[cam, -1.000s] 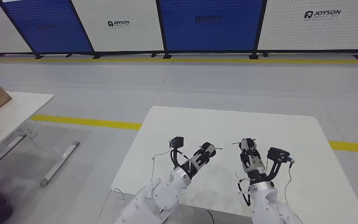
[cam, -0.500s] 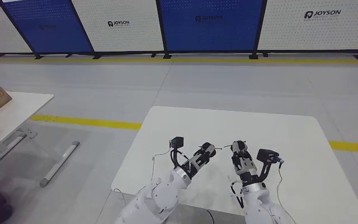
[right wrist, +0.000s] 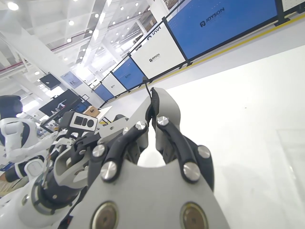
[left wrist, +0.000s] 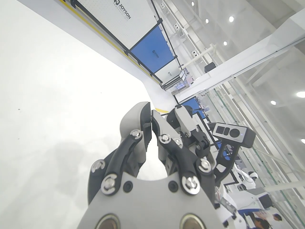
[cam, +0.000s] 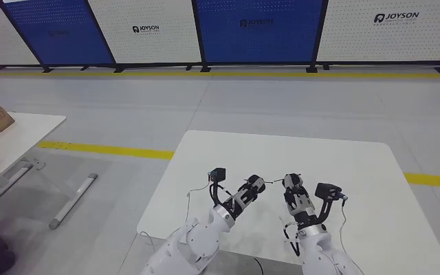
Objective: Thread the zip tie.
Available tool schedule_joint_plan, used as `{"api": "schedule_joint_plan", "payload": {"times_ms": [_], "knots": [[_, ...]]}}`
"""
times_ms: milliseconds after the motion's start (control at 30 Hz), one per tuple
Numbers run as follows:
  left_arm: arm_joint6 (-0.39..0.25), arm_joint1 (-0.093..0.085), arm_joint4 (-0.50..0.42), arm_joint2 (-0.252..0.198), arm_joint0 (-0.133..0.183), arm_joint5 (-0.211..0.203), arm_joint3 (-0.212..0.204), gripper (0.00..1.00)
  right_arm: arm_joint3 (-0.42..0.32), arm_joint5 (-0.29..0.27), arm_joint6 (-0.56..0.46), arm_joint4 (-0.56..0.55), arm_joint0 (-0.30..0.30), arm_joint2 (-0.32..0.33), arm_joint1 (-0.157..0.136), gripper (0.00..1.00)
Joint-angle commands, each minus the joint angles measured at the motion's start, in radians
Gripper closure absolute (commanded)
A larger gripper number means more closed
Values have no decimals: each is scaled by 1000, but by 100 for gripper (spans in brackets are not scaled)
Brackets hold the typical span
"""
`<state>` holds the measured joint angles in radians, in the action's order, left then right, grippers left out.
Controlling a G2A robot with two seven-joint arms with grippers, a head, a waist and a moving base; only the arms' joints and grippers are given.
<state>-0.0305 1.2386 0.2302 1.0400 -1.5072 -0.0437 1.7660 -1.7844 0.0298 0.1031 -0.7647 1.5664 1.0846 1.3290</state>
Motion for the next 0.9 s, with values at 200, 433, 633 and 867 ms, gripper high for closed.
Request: {"api": "schedule_joint_plan", "payload": {"times_ms": [200, 433, 633, 867], "knots": [[0, 0, 0, 0, 0, 0, 0, 100, 15, 0, -13, 0, -3, 2, 3, 100], [0, 0, 0, 0, 0, 0, 0, 100, 12, 4, -2, 5, -3, 6, 6, 100], [0, 0, 0, 0, 0, 0, 0, 100, 13, 3, -4, 4, -3, 8, 6, 100], [0, 0, 0, 0, 0, 0, 0, 100, 0, -2, -23, -18, 6, 9, 5, 100]]}}
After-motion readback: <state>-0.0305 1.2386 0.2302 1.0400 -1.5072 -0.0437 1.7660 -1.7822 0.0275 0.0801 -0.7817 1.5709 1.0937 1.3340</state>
